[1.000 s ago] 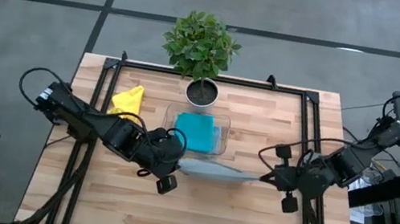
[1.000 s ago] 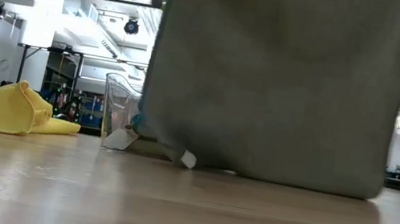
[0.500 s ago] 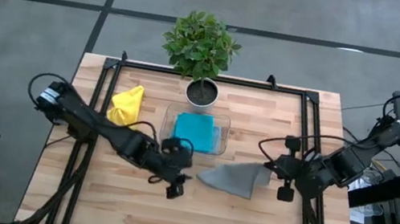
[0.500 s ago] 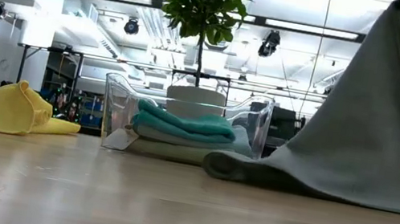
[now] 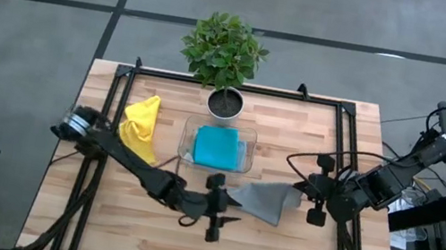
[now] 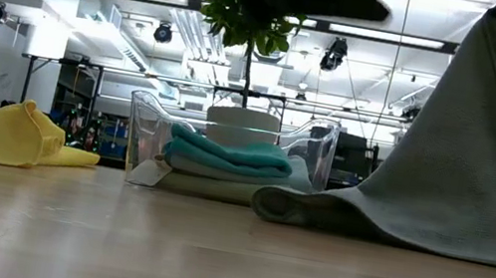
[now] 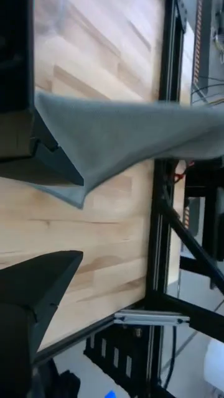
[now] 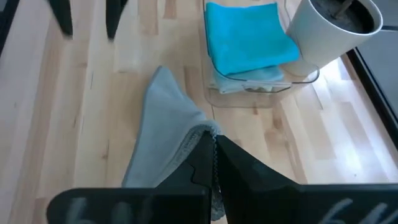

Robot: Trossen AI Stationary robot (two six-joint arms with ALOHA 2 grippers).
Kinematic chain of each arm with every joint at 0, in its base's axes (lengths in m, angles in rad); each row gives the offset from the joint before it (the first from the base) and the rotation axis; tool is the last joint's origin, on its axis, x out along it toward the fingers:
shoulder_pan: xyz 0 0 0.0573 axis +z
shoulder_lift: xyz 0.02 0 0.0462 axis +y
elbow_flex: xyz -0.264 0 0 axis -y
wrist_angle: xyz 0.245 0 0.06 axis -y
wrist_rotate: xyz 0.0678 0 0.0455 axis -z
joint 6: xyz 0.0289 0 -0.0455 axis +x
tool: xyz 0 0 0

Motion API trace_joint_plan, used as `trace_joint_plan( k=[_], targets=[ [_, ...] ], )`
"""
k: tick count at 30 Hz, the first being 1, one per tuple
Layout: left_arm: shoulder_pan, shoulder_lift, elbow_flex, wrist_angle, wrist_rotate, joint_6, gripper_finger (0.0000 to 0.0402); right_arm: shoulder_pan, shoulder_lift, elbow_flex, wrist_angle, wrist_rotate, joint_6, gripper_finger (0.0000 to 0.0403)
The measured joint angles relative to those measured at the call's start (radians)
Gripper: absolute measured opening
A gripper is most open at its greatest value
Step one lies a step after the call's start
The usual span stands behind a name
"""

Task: Fold microfiber towels
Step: Fold the gray microfiber cloth

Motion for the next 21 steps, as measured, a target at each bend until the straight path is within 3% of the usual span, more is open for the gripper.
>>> trace_joint_plan(
  k=[5,12,21],
  targets=[
    [0.01,0.157,0.136,-0.084,-0.016,0.018,0.0163,0.0,0.006,-0.002,0.012,0.0,0.001,0.0008],
    [0.031,0.349,0.343,-0.266,-0.14,-0.006,0.0131,0.0,0.006,-0.009,0.039,0.0,0.001,0.0008],
    [0.043,0.39,0.384,-0.615,-0.185,-0.223,0.0075,0.0,0.012,-0.014,0.062,-0.014,0.018,0.0008]
  ],
)
